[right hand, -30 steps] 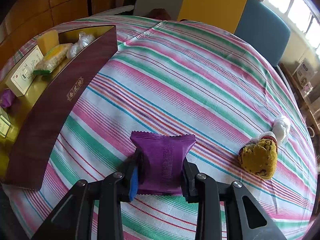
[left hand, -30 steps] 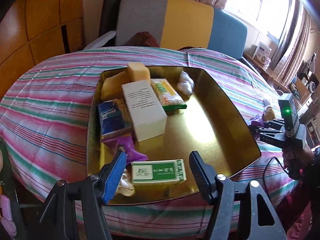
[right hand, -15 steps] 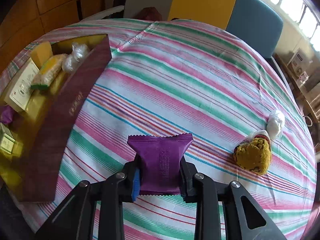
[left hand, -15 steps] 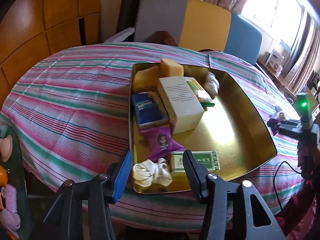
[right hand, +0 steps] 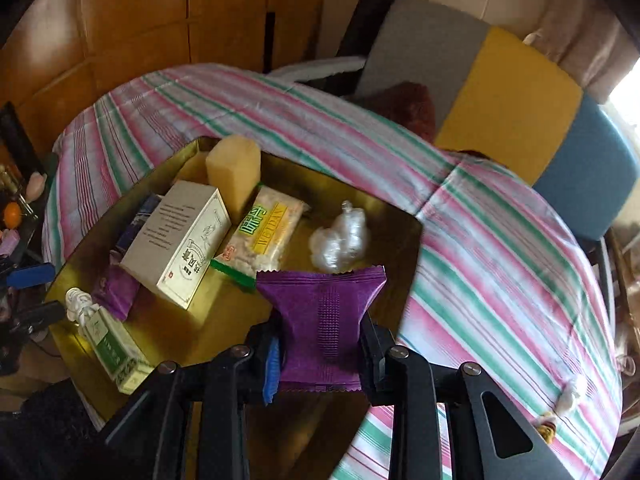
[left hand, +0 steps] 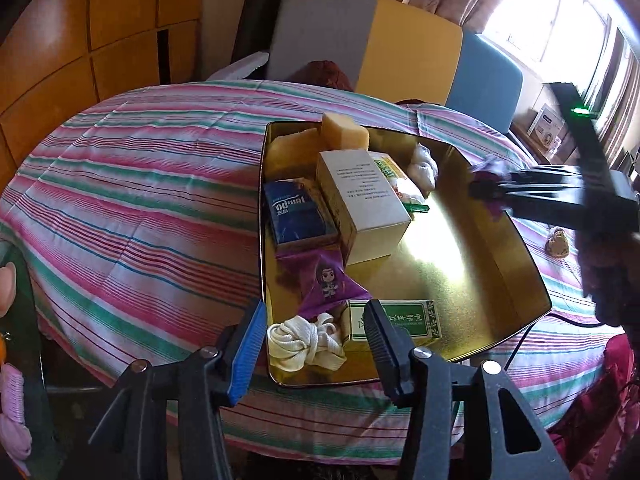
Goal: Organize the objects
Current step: 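Carry the purple pouch into the gold tray and open the right tool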
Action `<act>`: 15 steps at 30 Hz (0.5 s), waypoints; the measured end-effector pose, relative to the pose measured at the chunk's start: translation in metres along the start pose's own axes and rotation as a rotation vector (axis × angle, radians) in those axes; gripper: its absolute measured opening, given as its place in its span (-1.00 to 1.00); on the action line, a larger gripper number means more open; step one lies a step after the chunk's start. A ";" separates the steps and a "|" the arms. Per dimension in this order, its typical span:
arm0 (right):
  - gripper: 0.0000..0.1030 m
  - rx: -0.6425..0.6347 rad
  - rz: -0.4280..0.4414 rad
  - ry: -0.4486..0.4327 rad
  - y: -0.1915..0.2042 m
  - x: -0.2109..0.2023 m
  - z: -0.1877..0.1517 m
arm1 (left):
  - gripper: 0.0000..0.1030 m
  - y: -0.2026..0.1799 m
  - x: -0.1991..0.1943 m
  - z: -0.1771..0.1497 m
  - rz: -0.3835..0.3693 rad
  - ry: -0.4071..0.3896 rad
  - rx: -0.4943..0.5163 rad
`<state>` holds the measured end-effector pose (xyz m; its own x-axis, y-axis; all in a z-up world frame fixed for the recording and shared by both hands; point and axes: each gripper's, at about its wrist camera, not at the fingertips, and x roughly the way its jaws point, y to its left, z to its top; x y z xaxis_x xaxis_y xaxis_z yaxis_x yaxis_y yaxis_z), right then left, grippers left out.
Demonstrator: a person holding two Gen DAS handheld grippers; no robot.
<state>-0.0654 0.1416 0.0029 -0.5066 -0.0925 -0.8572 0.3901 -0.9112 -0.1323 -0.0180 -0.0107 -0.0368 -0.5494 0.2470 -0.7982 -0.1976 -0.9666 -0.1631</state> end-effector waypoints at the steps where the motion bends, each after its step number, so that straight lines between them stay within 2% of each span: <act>1: -0.39 -0.004 -0.002 0.027 0.001 0.011 0.004 | -0.01 0.000 0.000 0.000 -0.002 0.000 -0.002; 5: -0.37 -0.015 -0.013 0.101 0.001 0.040 0.009 | -0.01 0.003 -0.001 0.000 -0.009 -0.001 -0.014; 6: -0.30 -0.011 -0.018 0.109 0.001 0.045 0.011 | -0.01 0.003 -0.001 0.001 -0.011 0.001 -0.016; 8: -0.02 0.012 -0.012 0.114 -0.002 0.050 0.012 | -0.01 0.003 -0.001 0.001 -0.011 0.001 -0.016; 9: 0.20 0.024 -0.013 0.104 -0.003 0.048 0.011 | -0.01 0.004 -0.001 0.001 -0.012 0.001 -0.018; 15: 0.35 0.045 0.012 -0.011 -0.005 0.013 0.002 | -0.01 0.002 -0.001 0.001 -0.008 -0.002 -0.013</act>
<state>-0.0754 0.1439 -0.0065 -0.5110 -0.1077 -0.8528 0.3612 -0.9272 -0.0993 -0.0187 -0.0125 -0.0359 -0.5494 0.2552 -0.7957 -0.1914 -0.9653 -0.1775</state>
